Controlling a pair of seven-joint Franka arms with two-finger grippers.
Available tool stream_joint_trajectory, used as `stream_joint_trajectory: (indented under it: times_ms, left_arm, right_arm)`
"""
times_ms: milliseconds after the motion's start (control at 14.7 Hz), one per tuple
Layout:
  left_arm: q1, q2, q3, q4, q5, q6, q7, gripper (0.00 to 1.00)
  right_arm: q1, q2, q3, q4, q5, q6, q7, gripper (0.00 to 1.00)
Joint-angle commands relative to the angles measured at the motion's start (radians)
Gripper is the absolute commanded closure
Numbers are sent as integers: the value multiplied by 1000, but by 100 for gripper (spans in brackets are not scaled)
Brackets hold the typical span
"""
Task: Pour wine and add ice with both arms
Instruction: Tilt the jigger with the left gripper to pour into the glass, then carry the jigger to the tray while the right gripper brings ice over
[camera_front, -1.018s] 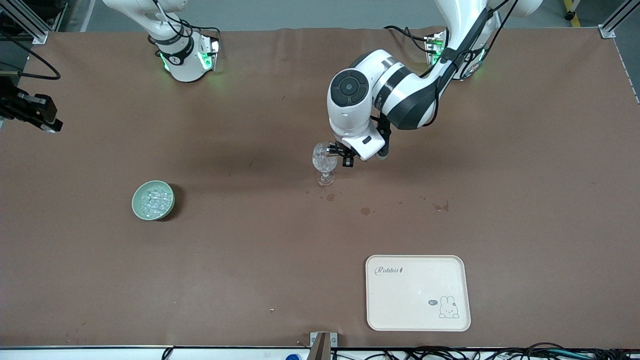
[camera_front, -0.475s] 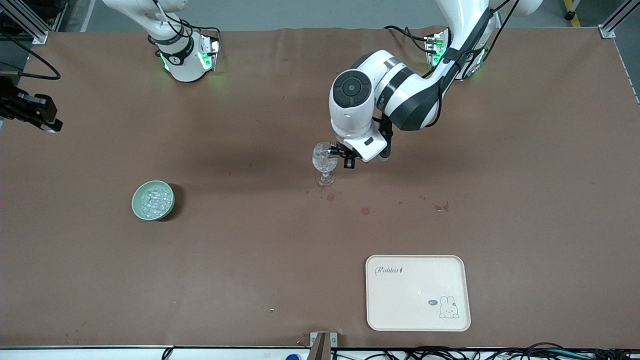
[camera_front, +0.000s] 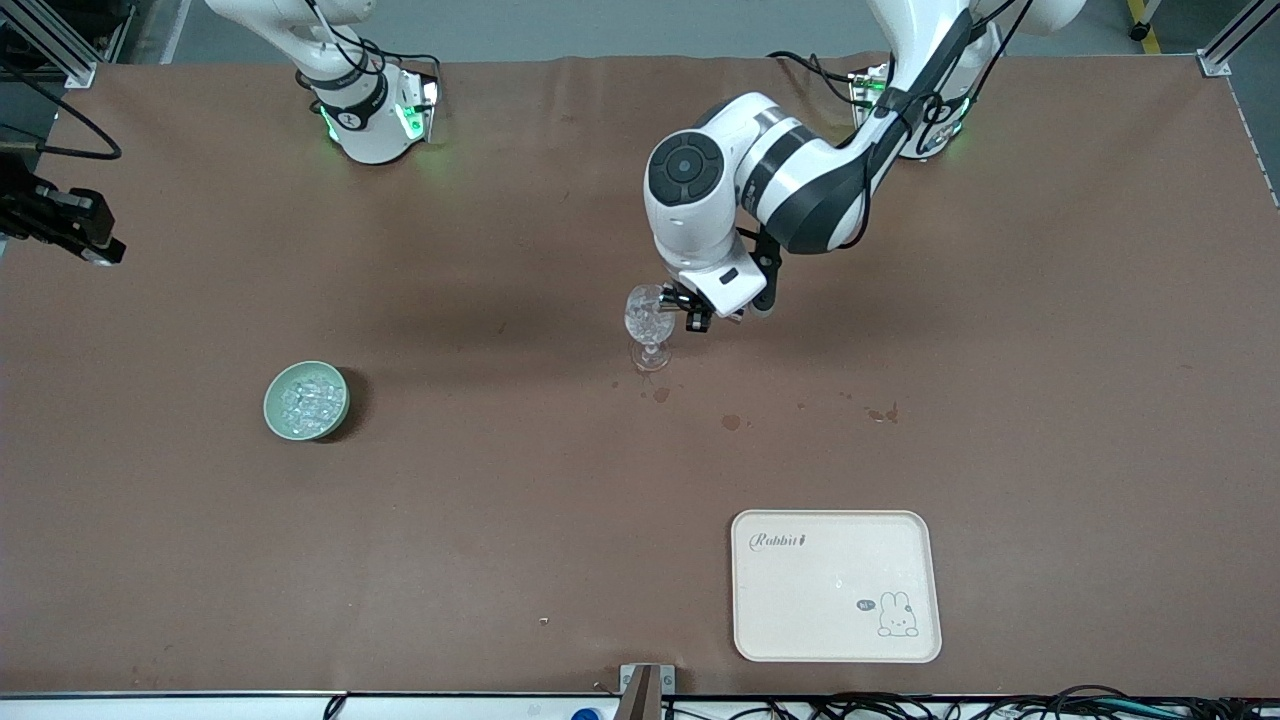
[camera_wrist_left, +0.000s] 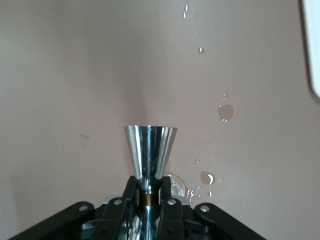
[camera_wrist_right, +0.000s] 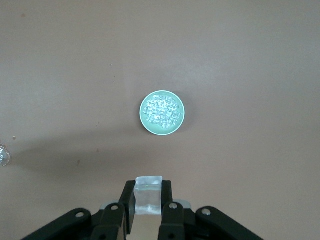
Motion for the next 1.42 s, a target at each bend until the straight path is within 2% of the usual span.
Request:
stream_joint_trajectory:
  times_ms: [0,271,611,1357]
  left_arm:
    - [-9,9,2,41,28,-50,-7,100]
    - [-43,17,11,42,63,-53,-35,100]
    - [-89,58,8,91,193,-156,-42,100]
    - [-80,63,8,150,177,-154,-39,100]
  right_arm:
    - [0,-21,7,-28,0,16,7,99]
    - [52,-15,7,-30,0,39,19,98]
    - [167,14,5,-31,0,72,69,99]
    - [195,22,7,-31,2,80,88,99]
